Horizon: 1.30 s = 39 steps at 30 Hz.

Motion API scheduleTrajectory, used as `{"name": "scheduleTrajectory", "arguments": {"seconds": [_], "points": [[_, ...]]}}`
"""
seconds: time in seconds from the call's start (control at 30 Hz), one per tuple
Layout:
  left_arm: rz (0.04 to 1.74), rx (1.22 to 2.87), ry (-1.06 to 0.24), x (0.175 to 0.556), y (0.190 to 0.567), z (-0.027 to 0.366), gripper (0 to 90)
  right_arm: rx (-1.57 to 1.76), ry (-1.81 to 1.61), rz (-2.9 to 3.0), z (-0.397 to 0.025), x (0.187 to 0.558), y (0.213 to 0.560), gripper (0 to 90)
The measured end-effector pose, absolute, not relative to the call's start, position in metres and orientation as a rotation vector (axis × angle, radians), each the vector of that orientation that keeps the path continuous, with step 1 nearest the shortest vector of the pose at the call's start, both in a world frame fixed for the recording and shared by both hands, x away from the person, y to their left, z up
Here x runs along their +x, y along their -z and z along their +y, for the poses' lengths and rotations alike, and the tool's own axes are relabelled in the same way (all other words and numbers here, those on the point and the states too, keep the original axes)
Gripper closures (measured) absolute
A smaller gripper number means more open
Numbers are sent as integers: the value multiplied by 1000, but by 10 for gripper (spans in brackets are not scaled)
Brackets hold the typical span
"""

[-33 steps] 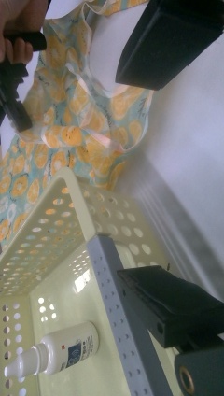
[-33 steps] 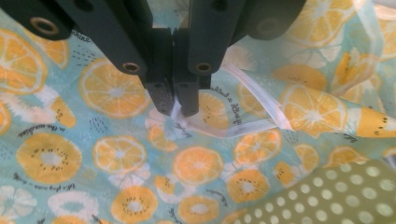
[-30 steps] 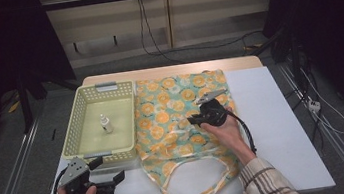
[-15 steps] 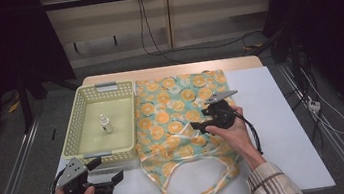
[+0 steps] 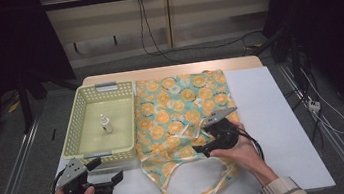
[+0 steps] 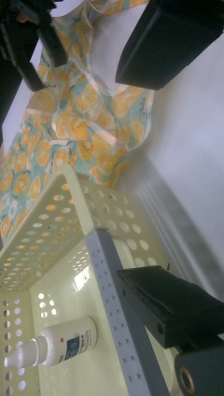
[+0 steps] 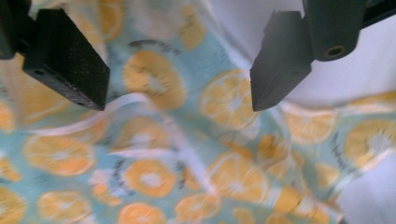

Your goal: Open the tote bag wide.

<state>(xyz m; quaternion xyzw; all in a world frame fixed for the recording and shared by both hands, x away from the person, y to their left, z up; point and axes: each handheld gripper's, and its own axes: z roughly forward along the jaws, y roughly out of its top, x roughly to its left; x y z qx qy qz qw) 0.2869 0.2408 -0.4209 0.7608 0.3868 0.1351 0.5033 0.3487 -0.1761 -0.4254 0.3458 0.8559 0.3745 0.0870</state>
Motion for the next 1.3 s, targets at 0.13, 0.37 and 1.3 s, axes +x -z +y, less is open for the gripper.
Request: {"name": "scheduleTrajectory", "arguments": {"seconds": [0.13,0.37,1.3], "points": [[934,1837,-329,287,421,241,62,965,-1053,2599,-167,343,437,234],[932,1836,-325,287,421,242,62,918,-1026,2661,-161,335,445,320],[928,1834,-322,286,421,241,62,913,-954,2660,-162,341,449,730]]}}
